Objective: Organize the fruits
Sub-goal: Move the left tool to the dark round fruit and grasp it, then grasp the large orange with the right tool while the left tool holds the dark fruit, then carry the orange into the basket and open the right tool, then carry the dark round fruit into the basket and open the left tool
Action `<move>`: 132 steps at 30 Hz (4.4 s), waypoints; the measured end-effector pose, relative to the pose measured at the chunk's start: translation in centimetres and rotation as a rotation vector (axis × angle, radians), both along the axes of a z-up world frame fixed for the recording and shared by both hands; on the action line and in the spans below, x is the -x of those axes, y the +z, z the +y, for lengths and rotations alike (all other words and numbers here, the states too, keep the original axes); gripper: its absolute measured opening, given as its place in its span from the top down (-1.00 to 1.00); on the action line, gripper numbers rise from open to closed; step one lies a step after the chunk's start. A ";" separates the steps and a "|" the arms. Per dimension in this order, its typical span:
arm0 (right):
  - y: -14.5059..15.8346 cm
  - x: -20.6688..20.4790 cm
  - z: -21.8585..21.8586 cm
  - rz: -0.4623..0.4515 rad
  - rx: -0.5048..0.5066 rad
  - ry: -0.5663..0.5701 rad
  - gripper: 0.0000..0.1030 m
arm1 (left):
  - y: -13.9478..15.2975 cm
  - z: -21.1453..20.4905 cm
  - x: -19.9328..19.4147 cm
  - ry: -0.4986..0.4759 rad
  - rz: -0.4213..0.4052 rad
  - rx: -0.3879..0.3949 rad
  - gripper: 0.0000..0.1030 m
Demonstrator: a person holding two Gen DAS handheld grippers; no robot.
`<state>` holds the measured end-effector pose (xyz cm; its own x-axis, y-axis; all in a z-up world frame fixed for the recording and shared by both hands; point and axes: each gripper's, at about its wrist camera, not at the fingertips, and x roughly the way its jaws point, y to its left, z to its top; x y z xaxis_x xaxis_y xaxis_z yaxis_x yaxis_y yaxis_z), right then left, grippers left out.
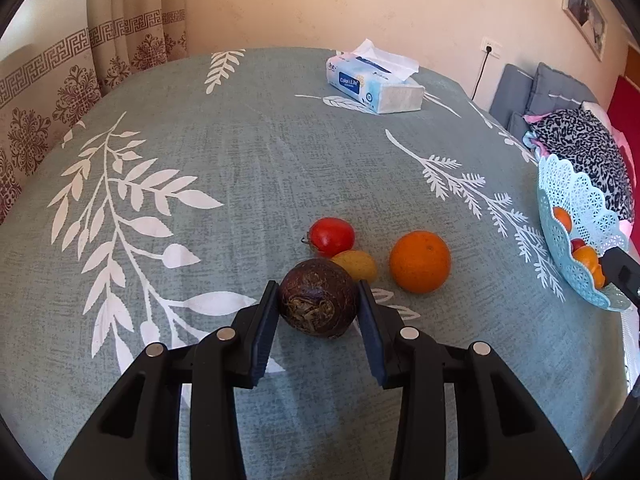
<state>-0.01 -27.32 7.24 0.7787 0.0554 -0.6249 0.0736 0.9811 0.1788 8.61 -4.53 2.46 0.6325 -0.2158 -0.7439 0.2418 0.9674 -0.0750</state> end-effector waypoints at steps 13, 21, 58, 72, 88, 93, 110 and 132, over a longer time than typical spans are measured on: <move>-0.2 -3.2 5.8 0.046 -0.008 0.165 -0.24 | 2.0 3.5 2.0 0.115 -0.143 -0.053 0.24; -2.0 -6.3 9.2 0.104 0.006 0.235 -0.24 | 1.9 5.1 1.9 0.152 -0.139 -0.008 0.24; -3.3 -7.7 10.6 0.155 0.101 0.165 0.19 | 0.5 5.6 2.0 0.150 -0.117 0.027 0.24; 0.9 -2.6 5.1 0.094 0.103 -0.028 0.20 | 0.7 5.9 2.5 0.156 -0.140 0.046 0.24; 0.6 -0.9 -7.6 0.135 0.078 -0.338 0.20 | 0.6 5.7 2.4 0.149 -0.137 0.051 0.24; -1.0 -3.0 -9.9 0.189 0.033 -0.359 0.20 | 0.6 5.8 2.4 0.151 -0.139 0.057 0.24; -1.8 -3.4 -10.8 0.217 0.000 -0.385 0.16 | 0.6 6.3 2.2 0.157 -0.135 0.085 0.24; 2.1 2.5 -11.0 -0.045 -0.060 -0.390 0.16 | 4.9 -1.1 5.0 -0.034 -0.207 0.046 0.24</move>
<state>-2.47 -38.32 9.30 0.7754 -0.2144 -0.5940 0.4290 0.8691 0.2464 3.57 -5.66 7.36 0.7628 -0.2704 -0.5873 0.2889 0.9552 -0.0646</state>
